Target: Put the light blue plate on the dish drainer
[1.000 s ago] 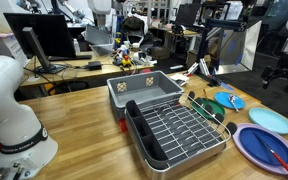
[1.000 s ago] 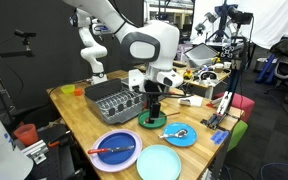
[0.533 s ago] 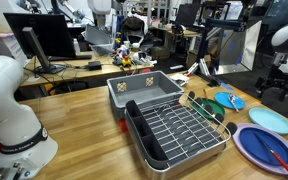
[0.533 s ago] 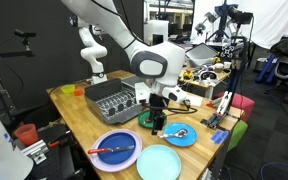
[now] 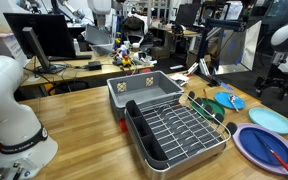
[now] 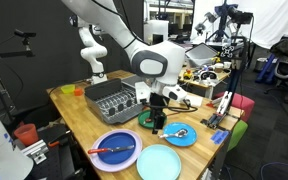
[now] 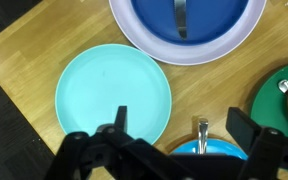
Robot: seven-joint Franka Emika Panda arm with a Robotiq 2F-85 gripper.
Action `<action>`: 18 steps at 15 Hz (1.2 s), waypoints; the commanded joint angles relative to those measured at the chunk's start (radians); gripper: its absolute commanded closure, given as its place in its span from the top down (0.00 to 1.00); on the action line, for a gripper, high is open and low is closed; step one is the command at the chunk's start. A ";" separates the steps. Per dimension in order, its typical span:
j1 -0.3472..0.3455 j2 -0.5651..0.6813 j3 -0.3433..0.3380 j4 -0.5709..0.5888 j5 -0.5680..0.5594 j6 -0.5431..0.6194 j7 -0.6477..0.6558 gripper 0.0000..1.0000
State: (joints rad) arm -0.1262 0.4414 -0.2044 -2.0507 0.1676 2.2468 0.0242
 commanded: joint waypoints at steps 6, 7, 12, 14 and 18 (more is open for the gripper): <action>-0.025 0.173 0.071 0.060 -0.007 0.081 0.002 1.00; -0.032 0.201 0.079 0.076 0.000 0.095 -0.008 1.00; -0.041 0.296 0.089 0.143 -0.003 0.106 -0.014 1.00; -0.044 0.316 0.089 0.161 -0.003 0.106 -0.012 1.00; -0.068 0.330 0.098 0.184 0.011 0.098 -0.024 1.00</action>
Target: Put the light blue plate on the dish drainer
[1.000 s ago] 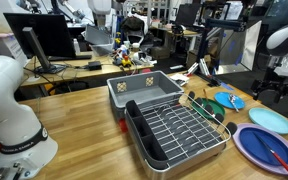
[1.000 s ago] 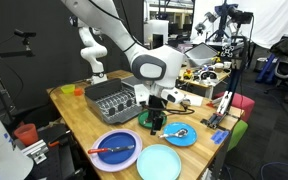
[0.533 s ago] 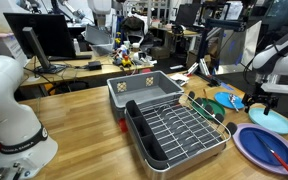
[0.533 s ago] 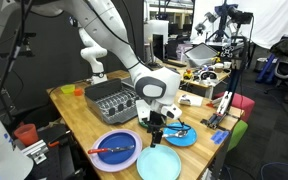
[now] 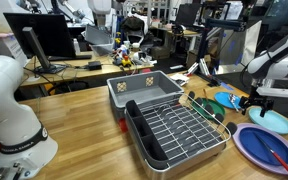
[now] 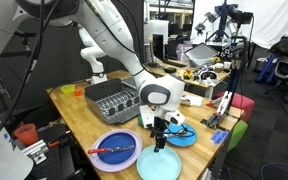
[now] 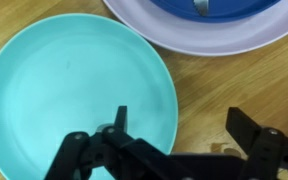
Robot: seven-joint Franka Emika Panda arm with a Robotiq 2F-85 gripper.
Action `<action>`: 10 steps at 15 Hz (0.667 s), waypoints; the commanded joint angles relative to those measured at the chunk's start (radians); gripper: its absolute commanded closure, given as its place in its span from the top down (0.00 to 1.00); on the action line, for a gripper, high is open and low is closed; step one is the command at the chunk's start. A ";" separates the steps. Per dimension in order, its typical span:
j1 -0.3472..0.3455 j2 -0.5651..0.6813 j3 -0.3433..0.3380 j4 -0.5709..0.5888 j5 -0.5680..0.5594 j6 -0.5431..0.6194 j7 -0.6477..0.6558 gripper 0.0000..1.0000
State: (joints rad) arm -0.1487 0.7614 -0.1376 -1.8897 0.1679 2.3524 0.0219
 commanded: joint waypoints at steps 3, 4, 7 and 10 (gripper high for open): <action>-0.060 0.018 0.035 0.040 0.009 -0.017 -0.027 1.00; -0.061 0.021 0.035 0.045 0.007 -0.019 -0.026 1.00; -0.051 0.025 0.026 0.055 0.000 -0.008 0.000 1.00; -0.046 0.030 0.024 0.067 -0.006 -0.011 0.010 1.00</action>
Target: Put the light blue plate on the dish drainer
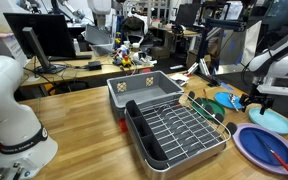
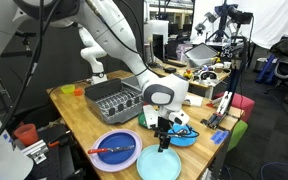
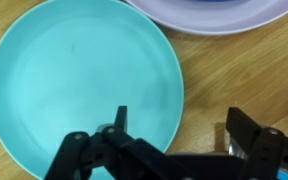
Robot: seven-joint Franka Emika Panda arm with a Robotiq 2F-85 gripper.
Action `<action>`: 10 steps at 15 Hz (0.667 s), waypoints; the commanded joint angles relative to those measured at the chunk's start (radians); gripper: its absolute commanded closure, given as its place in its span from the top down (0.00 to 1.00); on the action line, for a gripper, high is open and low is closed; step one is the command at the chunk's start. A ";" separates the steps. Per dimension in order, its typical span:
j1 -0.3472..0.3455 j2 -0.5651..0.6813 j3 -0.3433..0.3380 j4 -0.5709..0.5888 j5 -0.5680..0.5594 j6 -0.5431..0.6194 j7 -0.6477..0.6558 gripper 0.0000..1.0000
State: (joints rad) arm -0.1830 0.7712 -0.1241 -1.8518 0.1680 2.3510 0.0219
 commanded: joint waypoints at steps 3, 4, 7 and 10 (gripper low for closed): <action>0.000 0.038 -0.002 0.045 -0.018 -0.007 0.031 1.00; 0.005 0.048 -0.007 0.052 -0.025 -0.006 0.039 1.00; 0.012 0.076 -0.013 0.072 -0.038 -0.010 0.058 1.00; 0.014 0.094 -0.015 0.088 -0.047 -0.012 0.069 1.00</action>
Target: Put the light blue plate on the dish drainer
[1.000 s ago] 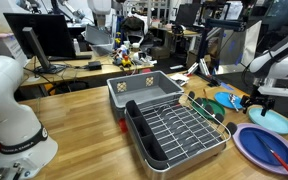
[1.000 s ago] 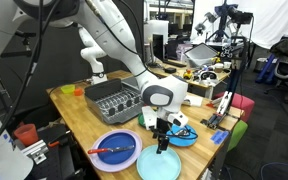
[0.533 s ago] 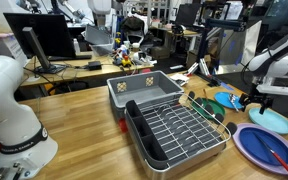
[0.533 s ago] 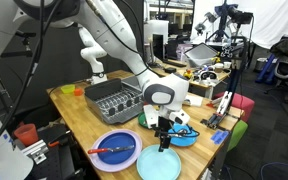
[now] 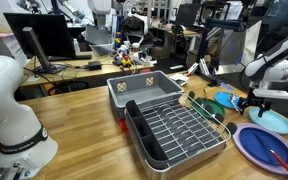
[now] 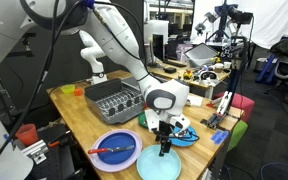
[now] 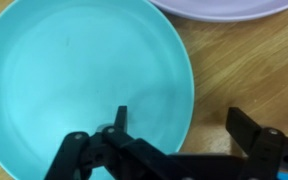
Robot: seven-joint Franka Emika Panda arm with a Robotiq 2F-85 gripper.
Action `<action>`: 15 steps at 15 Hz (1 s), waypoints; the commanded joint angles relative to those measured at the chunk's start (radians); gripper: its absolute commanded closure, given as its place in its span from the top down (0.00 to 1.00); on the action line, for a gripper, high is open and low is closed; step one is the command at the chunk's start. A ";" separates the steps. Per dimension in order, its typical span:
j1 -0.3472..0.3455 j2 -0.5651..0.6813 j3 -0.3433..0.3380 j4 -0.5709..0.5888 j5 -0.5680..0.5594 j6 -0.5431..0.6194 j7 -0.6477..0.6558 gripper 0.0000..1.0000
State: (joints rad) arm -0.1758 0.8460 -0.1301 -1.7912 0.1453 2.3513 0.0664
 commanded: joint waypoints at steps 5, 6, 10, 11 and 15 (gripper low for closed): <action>0.006 0.025 -0.007 0.034 -0.025 -0.015 0.023 1.00; 0.006 0.025 -0.007 0.034 -0.025 -0.017 0.022 0.97; 0.006 0.026 -0.006 0.035 -0.025 -0.016 0.020 0.68; 0.004 0.025 -0.004 0.035 -0.024 -0.015 0.018 0.66; 0.006 0.023 -0.002 0.045 -0.022 -0.023 0.015 0.38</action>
State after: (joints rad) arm -0.1678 0.8547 -0.1291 -1.7616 0.1423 2.3413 0.0707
